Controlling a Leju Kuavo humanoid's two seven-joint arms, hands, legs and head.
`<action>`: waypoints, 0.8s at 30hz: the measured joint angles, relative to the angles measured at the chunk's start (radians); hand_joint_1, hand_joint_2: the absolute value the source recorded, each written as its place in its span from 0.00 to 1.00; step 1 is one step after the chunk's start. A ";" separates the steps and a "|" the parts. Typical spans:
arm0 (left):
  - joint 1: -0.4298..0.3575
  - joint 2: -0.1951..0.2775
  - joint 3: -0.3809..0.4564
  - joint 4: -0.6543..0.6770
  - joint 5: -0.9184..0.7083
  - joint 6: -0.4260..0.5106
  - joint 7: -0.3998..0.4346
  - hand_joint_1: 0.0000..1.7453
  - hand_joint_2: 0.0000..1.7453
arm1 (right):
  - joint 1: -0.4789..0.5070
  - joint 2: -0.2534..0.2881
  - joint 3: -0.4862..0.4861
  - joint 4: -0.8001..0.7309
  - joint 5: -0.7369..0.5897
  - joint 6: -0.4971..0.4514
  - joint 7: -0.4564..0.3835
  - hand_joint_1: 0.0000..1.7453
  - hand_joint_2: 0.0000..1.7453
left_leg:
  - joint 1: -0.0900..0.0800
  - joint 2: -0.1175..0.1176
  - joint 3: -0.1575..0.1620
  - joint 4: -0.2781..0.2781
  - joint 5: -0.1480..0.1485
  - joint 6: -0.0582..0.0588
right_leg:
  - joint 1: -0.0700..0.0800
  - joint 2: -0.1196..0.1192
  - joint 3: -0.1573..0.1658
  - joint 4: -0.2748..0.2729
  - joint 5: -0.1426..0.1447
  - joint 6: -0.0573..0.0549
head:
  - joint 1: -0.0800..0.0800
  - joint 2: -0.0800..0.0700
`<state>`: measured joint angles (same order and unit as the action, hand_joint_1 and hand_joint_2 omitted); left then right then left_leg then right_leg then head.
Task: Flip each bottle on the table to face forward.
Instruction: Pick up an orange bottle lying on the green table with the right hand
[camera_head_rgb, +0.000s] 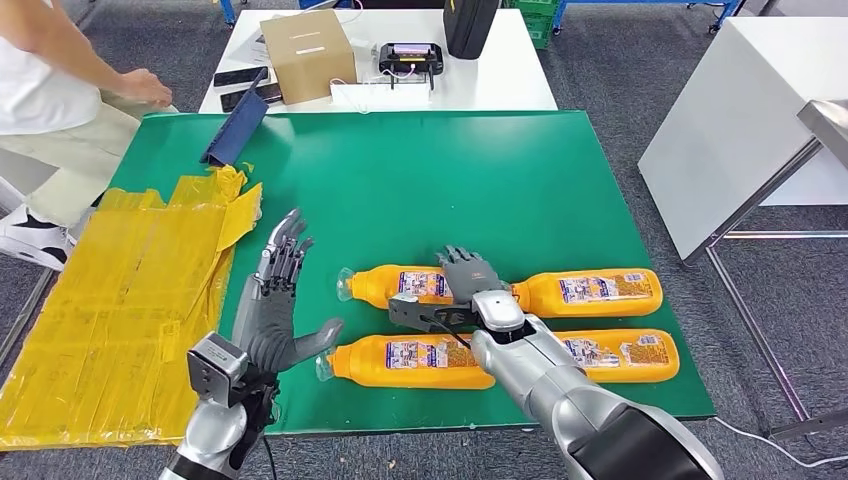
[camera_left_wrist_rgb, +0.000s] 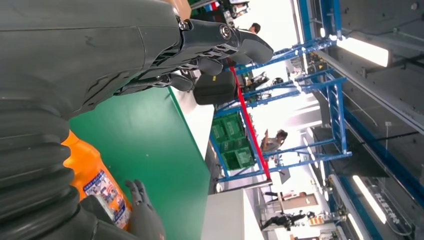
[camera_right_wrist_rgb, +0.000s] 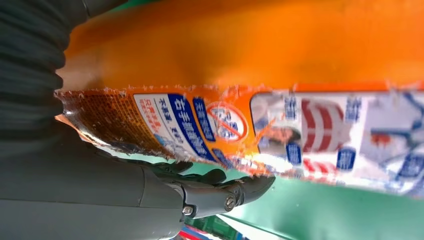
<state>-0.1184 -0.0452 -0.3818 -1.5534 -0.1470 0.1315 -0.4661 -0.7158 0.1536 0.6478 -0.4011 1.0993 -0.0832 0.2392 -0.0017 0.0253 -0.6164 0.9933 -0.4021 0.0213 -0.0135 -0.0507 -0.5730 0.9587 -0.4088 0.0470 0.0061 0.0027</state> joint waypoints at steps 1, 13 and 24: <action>-0.003 -0.001 -0.001 0.003 0.002 0.000 -0.001 0.00 1.00 | -0.001 0.000 0.000 0.004 0.014 0.002 -0.002 0.93 1.00 | 0.000 0.000 0.000 0.000 0.000 0.000 | 0.000 0.000 0.000 0.000 0.000 0.000 | 0.000 0.000; -0.010 -0.007 -0.013 0.015 0.013 -0.001 -0.004 0.00 1.00 | 0.002 0.000 0.002 0.025 0.084 -0.078 -0.012 1.00 1.00 | 0.000 0.000 0.002 0.000 0.000 0.000 | 0.000 0.000 0.002 0.000 0.000 0.000 | 0.000 0.000; 0.011 -0.007 -0.025 0.013 -0.011 -0.003 0.007 0.00 1.00 | 0.085 -0.017 -0.059 -0.036 0.043 -0.533 -0.135 1.00 1.00 | 0.000 -0.001 -0.003 0.000 0.000 0.000 | 0.000 -0.001 -0.001 0.000 0.000 0.001 | 0.000 0.000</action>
<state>-0.1072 -0.0520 -0.4070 -1.5401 -0.1578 0.1288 -0.4588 -0.6309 0.1364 0.5886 -0.4369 1.1421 -0.6159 0.1040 -0.0019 0.0245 -0.6190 0.9934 -0.4020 0.0216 -0.0132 -0.0512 -0.5741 0.9591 -0.4085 0.0476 0.0061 0.0027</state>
